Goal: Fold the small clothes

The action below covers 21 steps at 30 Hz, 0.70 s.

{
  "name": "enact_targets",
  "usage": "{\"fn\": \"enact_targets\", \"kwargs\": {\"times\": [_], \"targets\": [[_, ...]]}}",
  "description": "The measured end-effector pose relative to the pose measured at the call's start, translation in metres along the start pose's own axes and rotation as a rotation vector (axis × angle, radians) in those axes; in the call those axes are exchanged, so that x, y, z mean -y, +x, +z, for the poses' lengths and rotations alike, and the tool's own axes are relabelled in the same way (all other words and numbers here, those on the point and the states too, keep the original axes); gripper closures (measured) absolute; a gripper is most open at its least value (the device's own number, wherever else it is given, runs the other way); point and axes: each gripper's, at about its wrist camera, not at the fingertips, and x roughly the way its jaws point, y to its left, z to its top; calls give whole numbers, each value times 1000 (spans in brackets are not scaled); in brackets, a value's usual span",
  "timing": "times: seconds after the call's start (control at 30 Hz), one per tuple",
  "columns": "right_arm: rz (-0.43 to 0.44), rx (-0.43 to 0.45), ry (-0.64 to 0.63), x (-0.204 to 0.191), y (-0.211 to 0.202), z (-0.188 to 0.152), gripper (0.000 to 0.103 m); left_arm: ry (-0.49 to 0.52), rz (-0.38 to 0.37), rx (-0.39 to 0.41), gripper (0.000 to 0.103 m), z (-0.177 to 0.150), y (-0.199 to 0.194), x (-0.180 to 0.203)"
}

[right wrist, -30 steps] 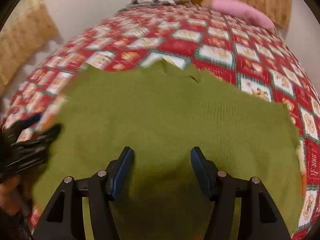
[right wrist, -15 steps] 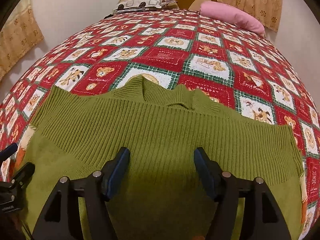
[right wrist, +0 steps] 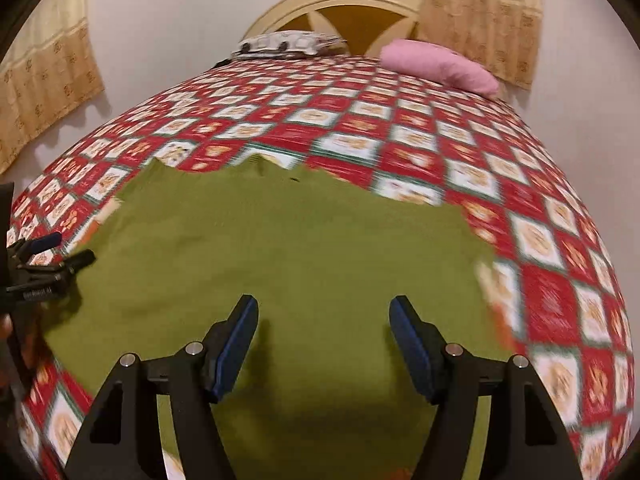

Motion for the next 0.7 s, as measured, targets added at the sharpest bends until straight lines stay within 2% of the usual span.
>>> {"fn": "enact_targets", "kwargs": {"times": [0.2,0.3,0.43,0.7], "targets": [[-47,-69,68,44,9,-40,34,2,11,-1,0,-4,0,1],[-4,-44,107,56,11,-51,34,4,10,-10,0,-6,4,2],[-56,-32,76,46,11,-55,34,-4,-6,-23,0,-7,6,0],[-76,-9,63,47,12,-60,34,-24,-29,-32,0,-9,8,-2]]}}
